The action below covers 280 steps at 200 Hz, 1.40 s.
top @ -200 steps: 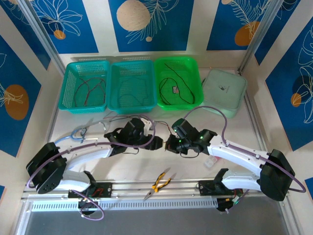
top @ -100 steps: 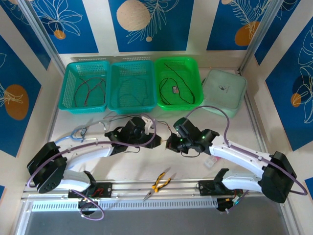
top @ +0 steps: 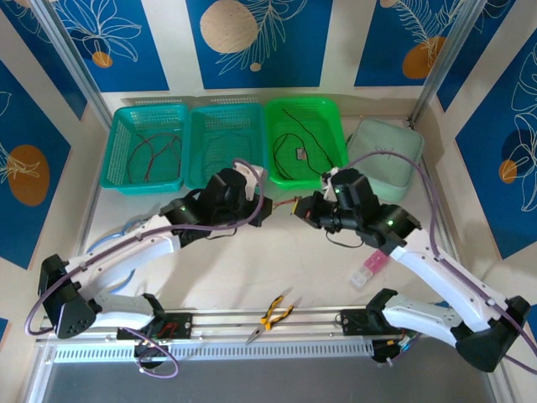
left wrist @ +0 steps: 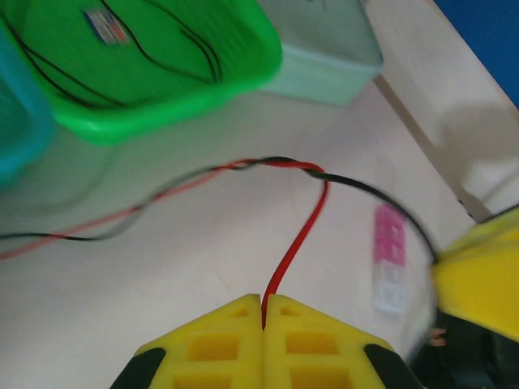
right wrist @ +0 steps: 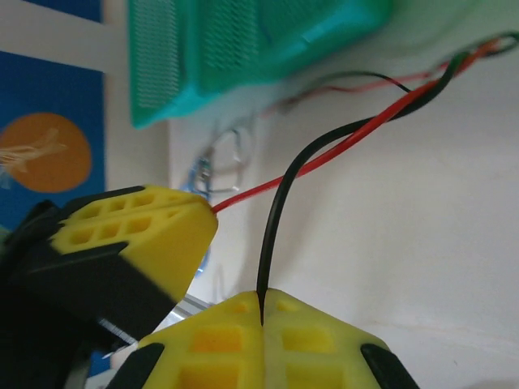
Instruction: Untangle the cables
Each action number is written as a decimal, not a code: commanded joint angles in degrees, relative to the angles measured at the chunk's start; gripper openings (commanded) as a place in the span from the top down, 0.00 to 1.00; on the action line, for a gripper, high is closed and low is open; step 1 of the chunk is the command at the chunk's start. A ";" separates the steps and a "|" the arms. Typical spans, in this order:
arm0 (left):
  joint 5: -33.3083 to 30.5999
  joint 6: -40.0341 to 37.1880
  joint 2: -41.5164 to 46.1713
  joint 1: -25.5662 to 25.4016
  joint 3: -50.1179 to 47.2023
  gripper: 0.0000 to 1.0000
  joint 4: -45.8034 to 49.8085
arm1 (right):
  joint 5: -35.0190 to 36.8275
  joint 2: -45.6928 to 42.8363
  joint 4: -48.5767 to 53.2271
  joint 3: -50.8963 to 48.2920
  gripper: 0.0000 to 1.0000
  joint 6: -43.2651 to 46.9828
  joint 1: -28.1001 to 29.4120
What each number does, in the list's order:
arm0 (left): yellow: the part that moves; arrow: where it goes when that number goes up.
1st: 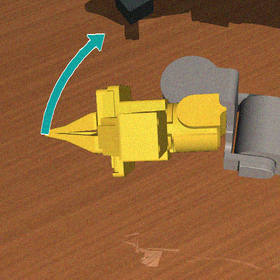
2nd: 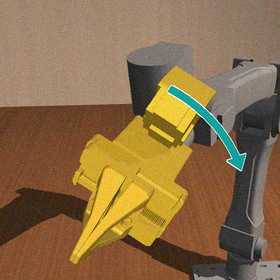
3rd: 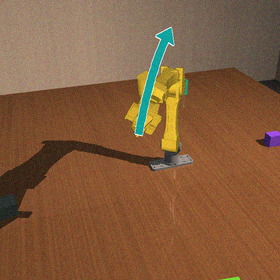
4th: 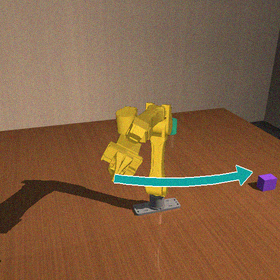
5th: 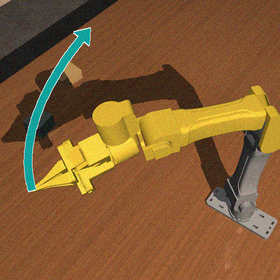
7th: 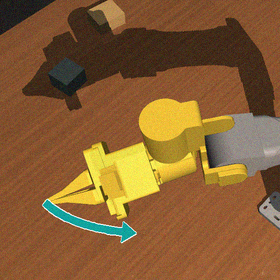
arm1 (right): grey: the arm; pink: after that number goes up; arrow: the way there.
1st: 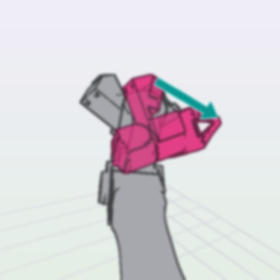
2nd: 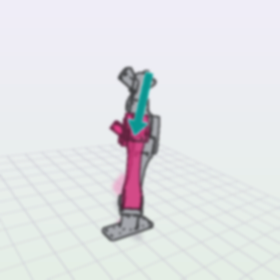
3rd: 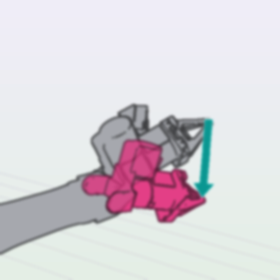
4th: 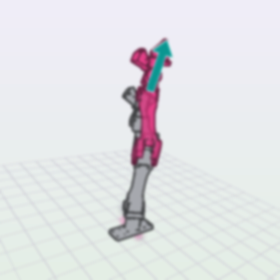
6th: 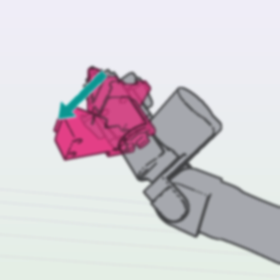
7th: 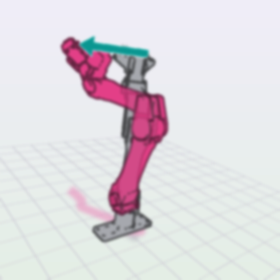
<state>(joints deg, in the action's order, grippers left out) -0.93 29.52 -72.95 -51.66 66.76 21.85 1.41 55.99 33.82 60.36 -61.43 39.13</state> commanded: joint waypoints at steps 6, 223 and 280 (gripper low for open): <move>-11.97 -5.19 1.99 0.06 4.67 1.00 8.91 | -0.94 -2.05 -3.01 4.52 1.00 3.63 -1.46; 10.04 -7.02 3.04 10.61 14.71 1.00 15.34 | -7.26 0.33 -19.25 0.58 0.47 45.34 1.51; 11.29 -5.80 2.73 10.61 14.80 1.00 14.98 | -0.44 4.30 -23.43 1.97 0.39 63.27 9.39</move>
<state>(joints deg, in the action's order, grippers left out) 8.16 22.50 -69.93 -41.47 80.71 38.39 -1.91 57.36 12.38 59.64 -7.88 48.05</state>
